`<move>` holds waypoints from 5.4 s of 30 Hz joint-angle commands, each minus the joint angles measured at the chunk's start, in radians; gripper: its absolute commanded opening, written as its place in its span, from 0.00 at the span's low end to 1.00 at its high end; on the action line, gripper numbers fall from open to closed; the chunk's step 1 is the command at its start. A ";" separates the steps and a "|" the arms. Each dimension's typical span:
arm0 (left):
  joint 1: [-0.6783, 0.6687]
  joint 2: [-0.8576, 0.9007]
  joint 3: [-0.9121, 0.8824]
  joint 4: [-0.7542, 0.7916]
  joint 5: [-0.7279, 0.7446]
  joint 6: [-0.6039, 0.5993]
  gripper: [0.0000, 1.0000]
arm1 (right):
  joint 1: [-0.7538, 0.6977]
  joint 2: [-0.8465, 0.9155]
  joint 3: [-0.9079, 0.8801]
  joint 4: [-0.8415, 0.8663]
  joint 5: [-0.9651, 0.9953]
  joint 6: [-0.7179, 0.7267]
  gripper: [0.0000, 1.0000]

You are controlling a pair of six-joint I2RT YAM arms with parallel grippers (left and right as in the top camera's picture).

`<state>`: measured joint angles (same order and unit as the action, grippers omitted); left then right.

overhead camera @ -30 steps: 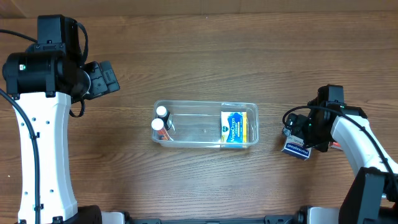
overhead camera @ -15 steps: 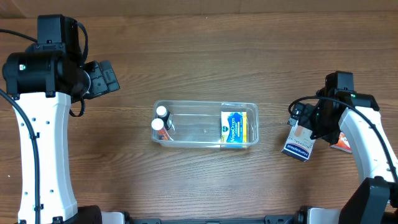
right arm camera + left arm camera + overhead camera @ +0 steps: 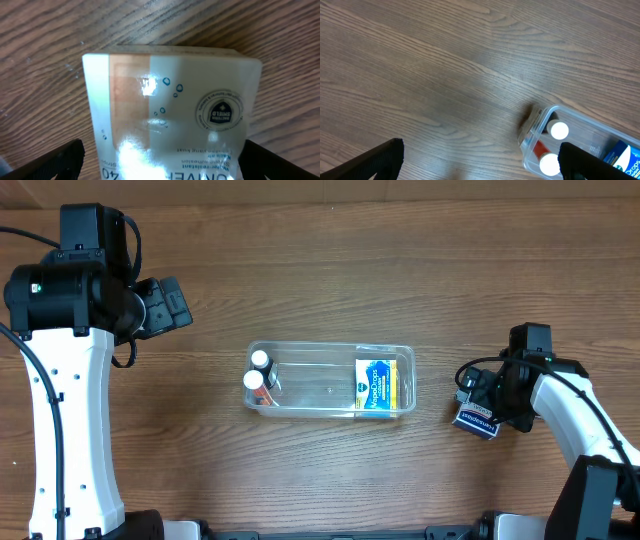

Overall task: Pack container
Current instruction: 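Grasp the white bandage box with the right gripper and lift, then carry the white box into the container beside the blue box, then release the white box and move the right gripper to the red box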

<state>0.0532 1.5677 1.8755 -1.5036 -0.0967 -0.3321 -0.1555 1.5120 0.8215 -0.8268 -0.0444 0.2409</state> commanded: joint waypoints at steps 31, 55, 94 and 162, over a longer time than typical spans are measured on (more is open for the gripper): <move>0.005 0.003 0.010 -0.003 0.009 0.022 1.00 | 0.035 -0.015 0.292 -0.239 -0.010 0.044 0.73; 0.005 0.003 0.010 -0.003 0.012 0.022 1.00 | 0.816 0.161 0.527 -0.100 0.002 0.258 0.73; 0.005 0.003 0.010 -0.003 0.011 0.022 1.00 | 0.822 0.277 0.527 -0.102 -0.122 0.257 0.77; 0.005 0.003 0.010 -0.009 0.021 0.033 1.00 | -0.389 0.282 0.420 -0.200 0.128 -0.234 1.00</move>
<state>0.0532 1.5677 1.8755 -1.5120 -0.0856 -0.3134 -0.5205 1.7966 1.2610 -1.0489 0.0883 0.0200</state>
